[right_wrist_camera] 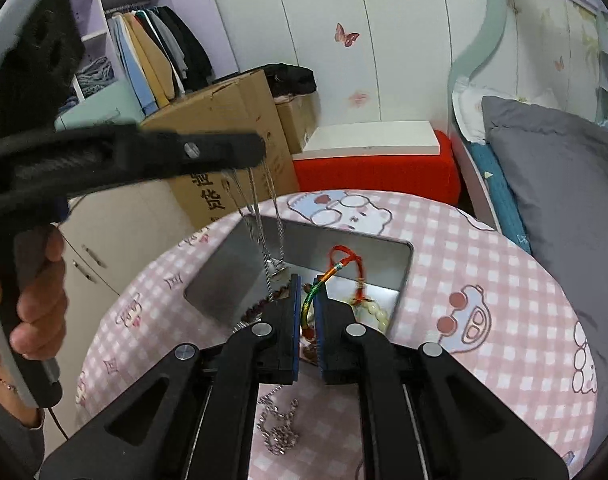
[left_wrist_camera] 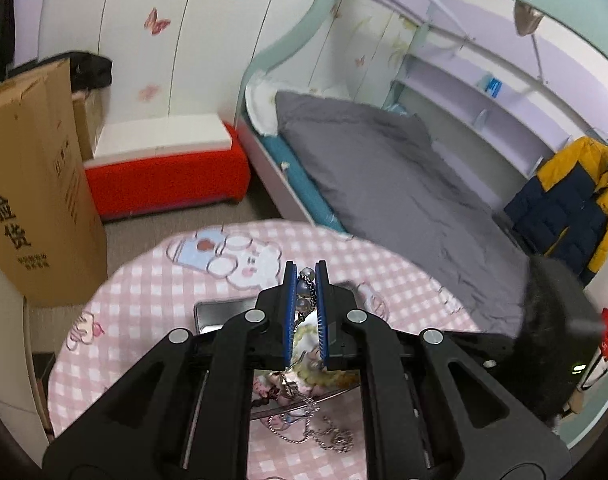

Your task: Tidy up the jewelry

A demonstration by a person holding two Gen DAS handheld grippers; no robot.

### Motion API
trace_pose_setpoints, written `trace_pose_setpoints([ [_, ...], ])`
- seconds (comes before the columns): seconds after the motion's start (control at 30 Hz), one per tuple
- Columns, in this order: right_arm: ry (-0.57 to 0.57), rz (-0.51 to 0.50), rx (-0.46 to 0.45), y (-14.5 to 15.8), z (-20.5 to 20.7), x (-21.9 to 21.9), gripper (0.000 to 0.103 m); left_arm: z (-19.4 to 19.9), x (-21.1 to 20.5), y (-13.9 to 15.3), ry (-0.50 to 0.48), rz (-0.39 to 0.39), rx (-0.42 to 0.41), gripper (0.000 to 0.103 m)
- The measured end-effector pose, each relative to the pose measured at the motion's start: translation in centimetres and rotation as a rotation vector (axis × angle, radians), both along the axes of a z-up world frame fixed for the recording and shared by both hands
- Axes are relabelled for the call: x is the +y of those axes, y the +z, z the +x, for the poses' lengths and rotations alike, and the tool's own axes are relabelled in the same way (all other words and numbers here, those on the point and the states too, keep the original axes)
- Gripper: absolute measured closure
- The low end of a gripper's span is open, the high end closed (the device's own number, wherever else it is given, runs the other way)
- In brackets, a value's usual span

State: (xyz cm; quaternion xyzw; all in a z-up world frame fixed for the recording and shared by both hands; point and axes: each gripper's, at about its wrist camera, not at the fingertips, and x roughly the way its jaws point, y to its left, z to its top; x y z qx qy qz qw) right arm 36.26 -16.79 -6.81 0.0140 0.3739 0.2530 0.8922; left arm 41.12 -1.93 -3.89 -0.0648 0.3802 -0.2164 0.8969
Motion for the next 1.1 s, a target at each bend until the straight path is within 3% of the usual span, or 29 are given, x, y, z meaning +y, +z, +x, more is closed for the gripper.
trace_pose_setpoints([
  [0.1,-0.011,0.002,0.004,0.1,-0.4,-0.5,0.087,0.2,-0.1,-1.5,-0.006,0.024,0.038,0.093],
  [0.2,-0.014,0.01,0.007,0.2,-1.2,-1.0,0.069,0.1,-0.4,-2.3,-0.023,0.037,0.07,0.093],
  [0.37,-0.021,0.012,-0.007,0.4,-2.1,-1.1,0.067,-0.6,-0.2,-2.8,-0.026,0.051,0.092,0.09],
  [0.4,-0.02,0.015,-0.005,0.4,-2.3,-1.1,0.067,-0.8,-0.2,-2.8,-0.031,0.054,0.095,0.086],
  [0.43,-0.018,0.017,-0.006,0.5,-2.5,-1.2,0.067,-1.2,0.0,-2.7,-0.034,0.058,0.096,0.067],
  [0.47,-0.022,0.016,-0.013,0.6,-3.0,-1.3,0.067,-1.5,0.1,-2.7,-0.027,0.066,0.09,0.037],
  [0.53,-0.021,0.016,-0.021,0.7,-3.9,-1.6,0.067,-2.8,0.6,-2.2,-0.009,0.074,0.038,0.036],
  [0.7,-0.003,-0.021,-0.009,-0.1,-5.8,-1.4,0.067,-5.0,1.2,-1.9,0.003,0.103,0.008,0.036],
  [0.93,0.033,-0.111,0.075,-3.9,-7.1,0.7,0.061,-7.7,2.1,-3.2,0.016,0.124,0.015,0.036],
  [1.1,0.051,-0.218,0.076,-6.0,-7.4,3.1,0.06,-8.8,2.5,-4.3,0.03,0.145,0.036,0.036],
])
